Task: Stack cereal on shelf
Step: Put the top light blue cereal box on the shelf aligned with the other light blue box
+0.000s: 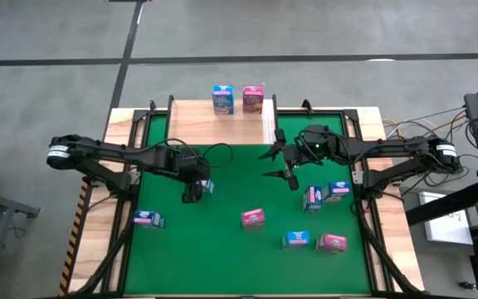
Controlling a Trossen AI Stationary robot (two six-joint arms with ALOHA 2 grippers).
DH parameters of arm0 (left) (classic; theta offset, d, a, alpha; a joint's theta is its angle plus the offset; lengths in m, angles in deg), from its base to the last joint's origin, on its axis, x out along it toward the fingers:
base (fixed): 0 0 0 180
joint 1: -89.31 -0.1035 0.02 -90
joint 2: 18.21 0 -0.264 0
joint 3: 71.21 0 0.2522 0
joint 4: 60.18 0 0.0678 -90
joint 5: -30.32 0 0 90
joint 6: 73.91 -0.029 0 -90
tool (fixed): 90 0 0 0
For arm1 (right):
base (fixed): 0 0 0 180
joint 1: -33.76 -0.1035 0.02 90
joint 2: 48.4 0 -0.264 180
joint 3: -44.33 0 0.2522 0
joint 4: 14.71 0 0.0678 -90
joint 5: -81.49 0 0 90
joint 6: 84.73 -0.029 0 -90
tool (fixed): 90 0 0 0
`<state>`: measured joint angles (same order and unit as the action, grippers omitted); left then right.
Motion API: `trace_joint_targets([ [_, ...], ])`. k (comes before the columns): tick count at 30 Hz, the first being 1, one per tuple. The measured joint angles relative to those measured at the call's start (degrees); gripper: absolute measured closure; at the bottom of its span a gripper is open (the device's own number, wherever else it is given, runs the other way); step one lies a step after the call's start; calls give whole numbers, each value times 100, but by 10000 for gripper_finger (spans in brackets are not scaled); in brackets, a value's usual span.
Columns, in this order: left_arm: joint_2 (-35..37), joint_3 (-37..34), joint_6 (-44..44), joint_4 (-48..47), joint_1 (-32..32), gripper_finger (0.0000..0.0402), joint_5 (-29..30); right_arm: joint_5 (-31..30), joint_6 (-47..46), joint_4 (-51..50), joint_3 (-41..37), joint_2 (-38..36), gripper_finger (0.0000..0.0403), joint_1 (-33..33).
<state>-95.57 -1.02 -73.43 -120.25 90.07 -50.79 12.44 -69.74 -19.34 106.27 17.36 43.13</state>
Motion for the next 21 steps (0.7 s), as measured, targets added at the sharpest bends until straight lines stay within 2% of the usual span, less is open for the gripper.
trace_joint_targets([
  [5, 0, 0, 69, 16, 0, 216, 0, 0, 8, 4, 0, 0, 172, 2],
  [21, 2, 0, 176, 138, 37, 219, 13, 0, 54, 4, 0, -2, 172, 0],
])
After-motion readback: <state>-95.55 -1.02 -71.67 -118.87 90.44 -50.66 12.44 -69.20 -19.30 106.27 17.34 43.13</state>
